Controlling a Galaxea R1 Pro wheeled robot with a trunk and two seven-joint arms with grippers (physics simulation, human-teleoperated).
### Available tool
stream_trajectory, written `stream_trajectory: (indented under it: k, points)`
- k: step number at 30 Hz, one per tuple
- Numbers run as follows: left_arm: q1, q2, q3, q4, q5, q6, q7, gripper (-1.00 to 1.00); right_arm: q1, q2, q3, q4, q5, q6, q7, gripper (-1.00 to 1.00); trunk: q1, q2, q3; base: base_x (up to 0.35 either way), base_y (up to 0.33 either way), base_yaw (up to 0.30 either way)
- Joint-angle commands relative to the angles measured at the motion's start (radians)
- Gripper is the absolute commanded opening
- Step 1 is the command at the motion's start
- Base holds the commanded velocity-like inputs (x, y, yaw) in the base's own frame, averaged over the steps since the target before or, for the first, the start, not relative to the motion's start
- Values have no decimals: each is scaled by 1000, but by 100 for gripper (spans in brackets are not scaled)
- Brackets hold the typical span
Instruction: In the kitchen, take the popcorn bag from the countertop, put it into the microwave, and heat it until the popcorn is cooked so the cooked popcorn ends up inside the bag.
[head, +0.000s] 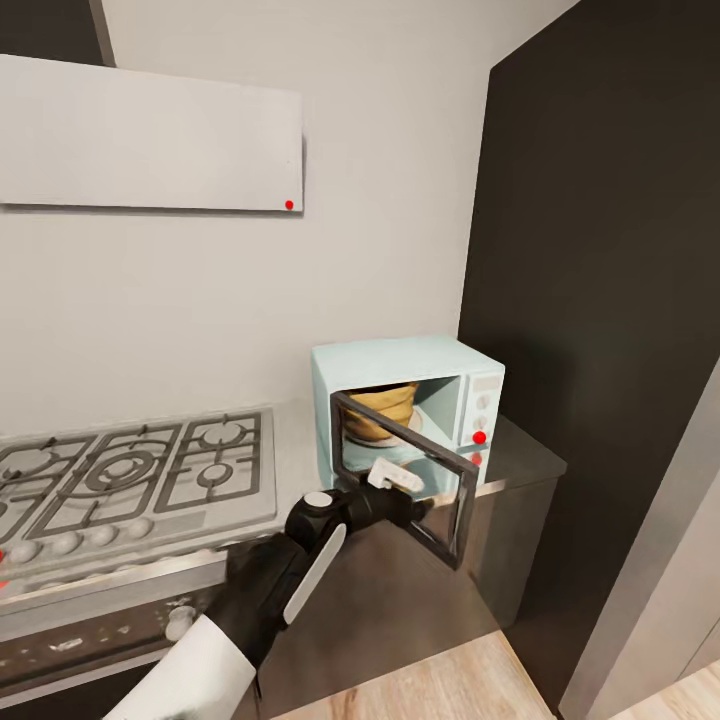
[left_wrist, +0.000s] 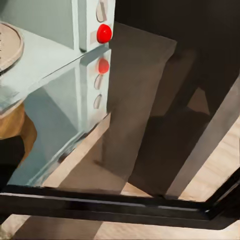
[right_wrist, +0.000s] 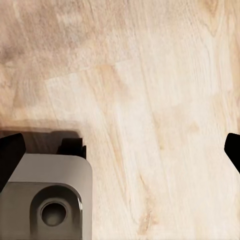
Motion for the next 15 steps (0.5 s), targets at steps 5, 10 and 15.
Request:
stream_trajectory:
  k: [5,10,15]
  points:
    - [-1,0,0,0,43,-5,50,100,-2,0,-8,3,10,-5,-4,100,0,-1,-1,0,0,0]
    - [-1,0,1,1,59,-56,71,100,-2,1,-8,3,9,4,-5,100,0,-1,-1,0,0,-186]
    - [-1,0,0,-1,91,-58,68,100,-2,1,-8,3,9,6,-5,100,0,-1,-1,0,0,-240]
